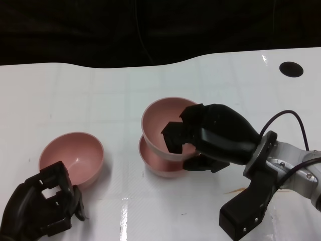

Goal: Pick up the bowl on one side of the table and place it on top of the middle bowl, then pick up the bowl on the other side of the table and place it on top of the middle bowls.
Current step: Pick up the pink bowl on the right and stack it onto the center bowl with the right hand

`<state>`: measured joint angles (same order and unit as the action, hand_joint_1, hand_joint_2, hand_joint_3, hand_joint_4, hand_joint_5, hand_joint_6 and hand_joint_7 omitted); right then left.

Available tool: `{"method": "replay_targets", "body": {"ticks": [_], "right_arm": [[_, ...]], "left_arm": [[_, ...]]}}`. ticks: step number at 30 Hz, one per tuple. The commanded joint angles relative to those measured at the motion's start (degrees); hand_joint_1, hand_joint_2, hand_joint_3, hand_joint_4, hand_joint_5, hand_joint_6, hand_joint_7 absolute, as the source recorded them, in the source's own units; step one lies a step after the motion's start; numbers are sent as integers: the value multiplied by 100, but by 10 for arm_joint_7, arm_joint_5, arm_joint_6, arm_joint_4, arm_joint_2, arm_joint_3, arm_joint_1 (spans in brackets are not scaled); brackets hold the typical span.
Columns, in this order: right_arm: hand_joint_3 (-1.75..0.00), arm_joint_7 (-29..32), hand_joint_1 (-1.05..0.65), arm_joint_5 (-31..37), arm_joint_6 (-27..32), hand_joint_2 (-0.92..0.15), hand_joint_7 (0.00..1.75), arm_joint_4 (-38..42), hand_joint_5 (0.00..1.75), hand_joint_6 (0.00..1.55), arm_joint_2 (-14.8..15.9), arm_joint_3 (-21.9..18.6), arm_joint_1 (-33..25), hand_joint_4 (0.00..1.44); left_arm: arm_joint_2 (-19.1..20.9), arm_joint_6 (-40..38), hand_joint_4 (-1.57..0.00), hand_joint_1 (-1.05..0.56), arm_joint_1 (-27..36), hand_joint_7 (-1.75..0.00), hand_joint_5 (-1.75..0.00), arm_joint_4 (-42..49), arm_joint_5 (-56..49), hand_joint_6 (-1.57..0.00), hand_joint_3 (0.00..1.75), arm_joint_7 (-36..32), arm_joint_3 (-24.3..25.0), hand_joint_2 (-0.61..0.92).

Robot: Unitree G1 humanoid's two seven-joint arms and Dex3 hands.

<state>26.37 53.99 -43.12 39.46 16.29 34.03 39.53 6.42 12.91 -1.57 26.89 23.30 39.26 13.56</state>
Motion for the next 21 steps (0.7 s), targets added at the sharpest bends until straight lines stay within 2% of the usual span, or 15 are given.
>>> {"method": "replay_targets", "body": {"ticks": [1,21], "right_arm": [[-65,16,-16,5,2,-70,175,8,175,64,1,5,7,88],[-67,46,-18,14,5,-71,175,61,175,66,-20,38,12,91]], "left_arm": [[5,11,-89,3,1,-175,-175,9,4,-78,126,7,4,57],[-2,18,-88,3,1,-175,-175,10,-5,-77,128,-8,0,56]]}}
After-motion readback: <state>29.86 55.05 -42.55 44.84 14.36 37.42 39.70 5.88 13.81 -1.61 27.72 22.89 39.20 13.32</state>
